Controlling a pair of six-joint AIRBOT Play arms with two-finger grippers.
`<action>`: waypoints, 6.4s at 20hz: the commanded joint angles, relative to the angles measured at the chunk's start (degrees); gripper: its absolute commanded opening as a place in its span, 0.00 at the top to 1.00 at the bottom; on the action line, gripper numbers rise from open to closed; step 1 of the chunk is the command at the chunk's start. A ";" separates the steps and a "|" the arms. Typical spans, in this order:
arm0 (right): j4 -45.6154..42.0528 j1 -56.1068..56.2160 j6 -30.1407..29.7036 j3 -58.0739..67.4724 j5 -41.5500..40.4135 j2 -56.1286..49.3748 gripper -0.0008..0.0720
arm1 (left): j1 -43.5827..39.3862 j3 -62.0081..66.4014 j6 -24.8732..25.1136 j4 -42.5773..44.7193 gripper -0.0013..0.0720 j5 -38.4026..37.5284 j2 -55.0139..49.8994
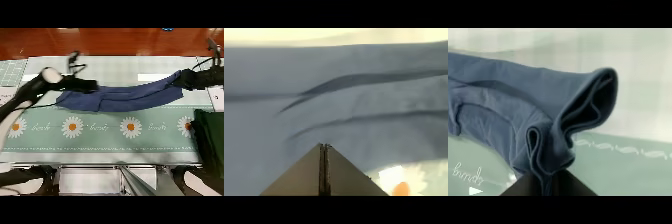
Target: Fold the shirts.
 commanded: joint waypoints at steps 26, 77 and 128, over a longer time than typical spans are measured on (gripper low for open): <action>20.76 34.10 3.26 9.33 -26.62 -19.28 0.95 | 32.02 -15.65 3.85 -6.95 0.95 -18.62 29.38; 31.91 25.79 -3.61 -12.90 -23.78 -28.87 0.44 | 35.08 -25.62 2.21 2.32 0.95 -16.35 32.54; -37.29 -57.18 14.38 2.27 33.70 11.74 0.42 | 34.64 -25.35 2.49 1.62 0.95 -1.62 29.77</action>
